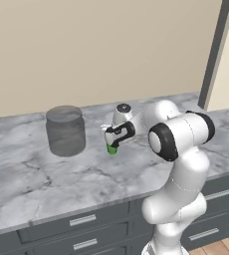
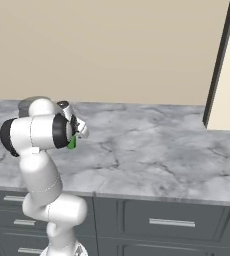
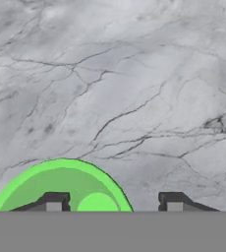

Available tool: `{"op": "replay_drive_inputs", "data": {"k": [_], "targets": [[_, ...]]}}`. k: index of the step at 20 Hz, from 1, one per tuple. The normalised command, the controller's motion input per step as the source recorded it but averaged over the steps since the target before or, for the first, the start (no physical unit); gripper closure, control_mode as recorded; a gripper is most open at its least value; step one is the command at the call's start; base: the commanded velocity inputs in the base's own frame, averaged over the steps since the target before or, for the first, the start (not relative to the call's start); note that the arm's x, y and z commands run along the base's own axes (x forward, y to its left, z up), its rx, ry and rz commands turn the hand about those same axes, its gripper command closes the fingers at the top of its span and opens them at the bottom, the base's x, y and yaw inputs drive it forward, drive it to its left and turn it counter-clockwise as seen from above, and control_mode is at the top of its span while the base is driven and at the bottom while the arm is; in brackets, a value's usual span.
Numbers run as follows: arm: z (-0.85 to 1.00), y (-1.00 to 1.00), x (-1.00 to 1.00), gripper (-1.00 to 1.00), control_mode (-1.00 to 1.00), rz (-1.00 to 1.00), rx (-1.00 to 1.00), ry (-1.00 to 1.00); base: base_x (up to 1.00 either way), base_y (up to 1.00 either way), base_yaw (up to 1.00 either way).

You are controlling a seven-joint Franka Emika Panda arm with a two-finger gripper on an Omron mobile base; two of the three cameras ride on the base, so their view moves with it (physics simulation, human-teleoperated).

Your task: Open the cabinet directly in front. Then move the wine and the cup to the dining counter with the jar on it.

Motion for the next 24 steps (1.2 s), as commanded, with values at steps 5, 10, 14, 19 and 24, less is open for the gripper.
{"op": "replay_drive_inputs", "data": {"k": [5, 10, 14, 19, 24], "targets": [[0.60, 0.00, 0.00, -1.00, -1.00, 0.00, 0.03, 0.00, 0.00, 0.00, 0.00], [0.79, -0.01, -0.04, -1.00, -1.00, 0.00, 0.04, -0.02, 0.00, 0.00, 0.00], [1.00, -0.37, -0.88, -1.00, -1.00, 0.01, 0.10, -0.25, 0.00, 0.00, 0.00], [1.00, -0.43, -1.00, -1.00, -1.00, 0.07, 0.03, -0.45, 0.00, 0.00, 0.00], [1.00, -0.31, -1.00, -1.00, -1.00, 0.07, 0.04, -0.29, 0.00, 0.00, 0.00]]}}
